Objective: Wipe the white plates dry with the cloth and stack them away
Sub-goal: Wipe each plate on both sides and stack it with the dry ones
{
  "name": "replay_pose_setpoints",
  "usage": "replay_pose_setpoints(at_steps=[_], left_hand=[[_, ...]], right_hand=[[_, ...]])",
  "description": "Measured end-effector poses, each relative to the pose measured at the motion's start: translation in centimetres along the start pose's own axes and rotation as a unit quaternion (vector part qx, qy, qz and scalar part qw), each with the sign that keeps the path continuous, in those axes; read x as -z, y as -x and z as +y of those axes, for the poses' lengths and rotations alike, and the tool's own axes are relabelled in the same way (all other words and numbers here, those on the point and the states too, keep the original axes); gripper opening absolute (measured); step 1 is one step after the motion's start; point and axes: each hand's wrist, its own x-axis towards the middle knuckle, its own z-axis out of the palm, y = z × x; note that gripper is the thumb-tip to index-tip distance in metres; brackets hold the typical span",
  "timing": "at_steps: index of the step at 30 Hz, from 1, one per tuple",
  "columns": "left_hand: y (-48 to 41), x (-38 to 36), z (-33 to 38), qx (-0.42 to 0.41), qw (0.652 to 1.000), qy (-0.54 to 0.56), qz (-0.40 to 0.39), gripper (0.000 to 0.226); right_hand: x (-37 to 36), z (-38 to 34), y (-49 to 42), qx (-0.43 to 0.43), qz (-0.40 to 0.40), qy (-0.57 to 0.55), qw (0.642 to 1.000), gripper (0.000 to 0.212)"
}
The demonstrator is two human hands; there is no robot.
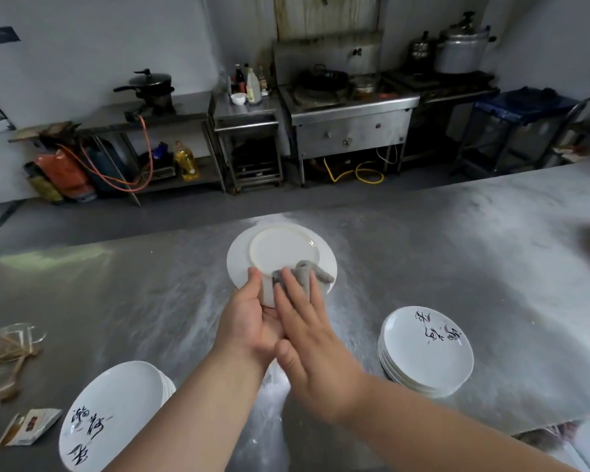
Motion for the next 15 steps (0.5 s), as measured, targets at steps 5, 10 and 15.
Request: replay_pose_setpoints(at_steps=[5,10,15], left_hand=[[-0.4,-0.2,-1.0,-0.066,0.997,-0.039,-0.017,0.045],[-1.9,-0.1,-3.7,-0.019,0.998,-0.058,0.01,0.034],[-4.4,-1.2,-8.0,0.065,0.988,-0.137,-0.013,0.036]], right_hand=[[4.3,4.5,-0.2,-0.222,0.107,-0.042,0.968,0.064],[11.5,8.6,1.0,-0.46,0.121,-0.21,0.854,0.029],[15.2,11.7,4.6,-0.525,-0.003,-0.288,0.801,0.048]])
